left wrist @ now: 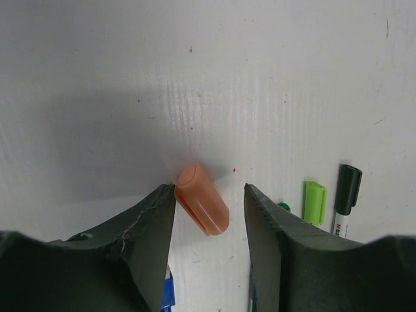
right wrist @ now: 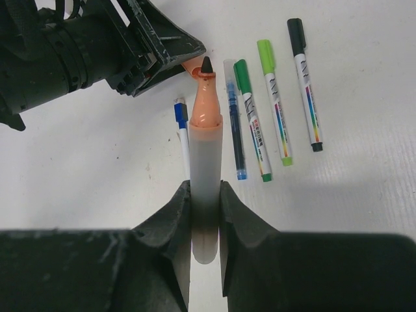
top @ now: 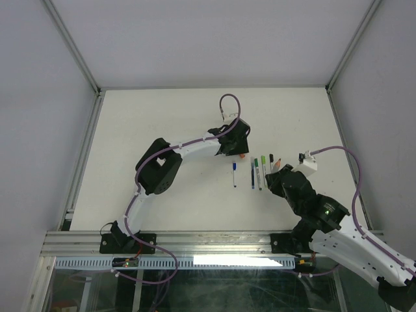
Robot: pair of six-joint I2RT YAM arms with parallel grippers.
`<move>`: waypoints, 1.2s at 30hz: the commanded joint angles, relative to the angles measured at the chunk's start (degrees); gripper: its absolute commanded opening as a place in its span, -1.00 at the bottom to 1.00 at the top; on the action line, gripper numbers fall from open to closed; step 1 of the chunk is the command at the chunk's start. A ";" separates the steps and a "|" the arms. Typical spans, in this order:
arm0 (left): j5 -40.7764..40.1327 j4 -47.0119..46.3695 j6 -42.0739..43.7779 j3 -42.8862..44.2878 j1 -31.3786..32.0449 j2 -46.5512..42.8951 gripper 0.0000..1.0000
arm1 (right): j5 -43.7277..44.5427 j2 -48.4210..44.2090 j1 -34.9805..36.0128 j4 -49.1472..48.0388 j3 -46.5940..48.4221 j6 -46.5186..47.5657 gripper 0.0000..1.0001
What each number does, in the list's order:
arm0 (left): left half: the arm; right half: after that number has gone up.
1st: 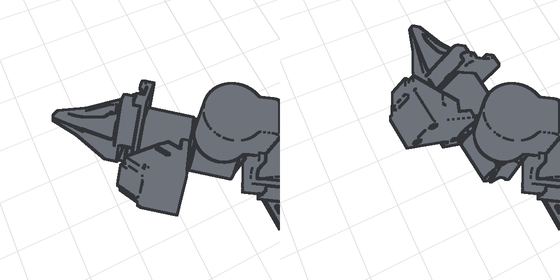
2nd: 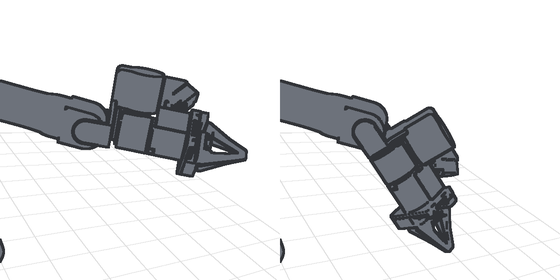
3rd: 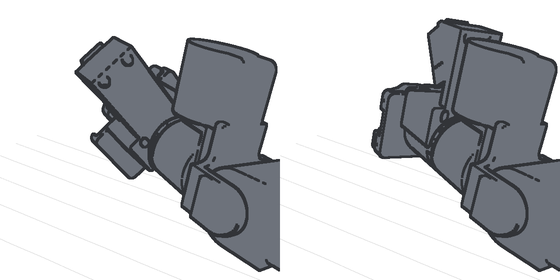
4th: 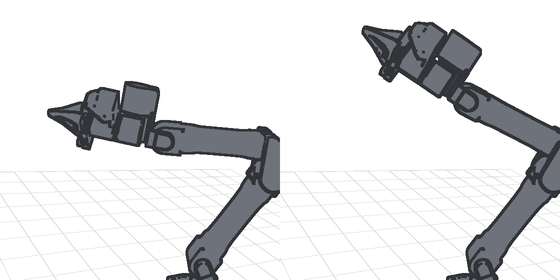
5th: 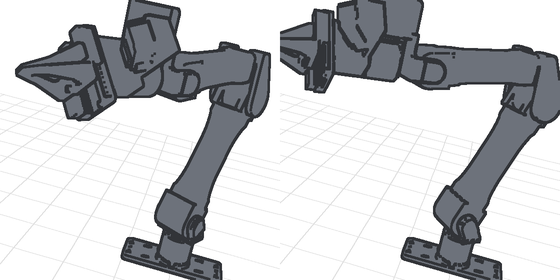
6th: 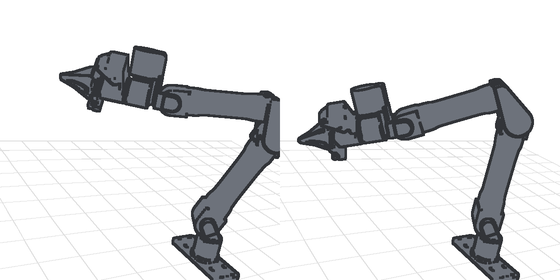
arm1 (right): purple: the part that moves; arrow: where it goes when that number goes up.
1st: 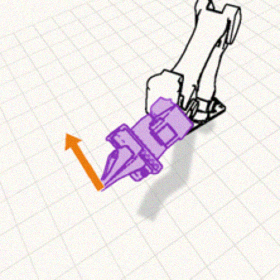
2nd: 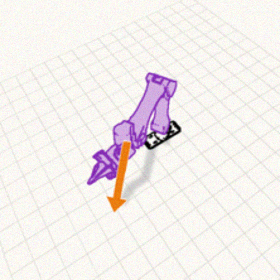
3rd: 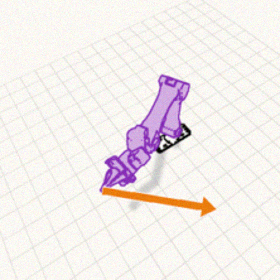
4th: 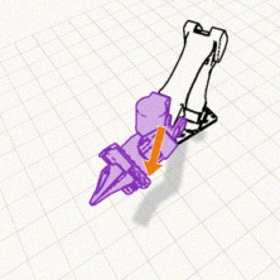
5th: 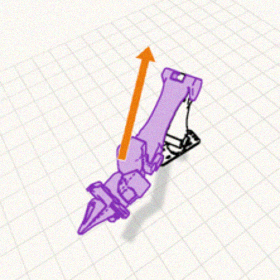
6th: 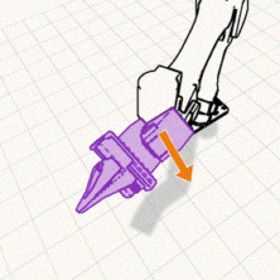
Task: Insert the pens into the pen caps
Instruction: Insert the pen cap onto the pen.
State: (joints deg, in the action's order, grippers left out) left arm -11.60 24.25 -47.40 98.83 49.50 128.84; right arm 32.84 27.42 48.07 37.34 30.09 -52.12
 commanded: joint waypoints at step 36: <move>1.71 10.99 26.83 -25.58 -8.54 -25.70 -0.48 | -4.23 10.62 -0.39 -10.36 0.71 1.67 -1.00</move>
State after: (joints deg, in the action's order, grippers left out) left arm -11.46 33.85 -22.37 76.42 40.21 107.20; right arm 29.98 36.53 47.90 31.92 30.09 -50.85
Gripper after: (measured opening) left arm 0.258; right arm 0.192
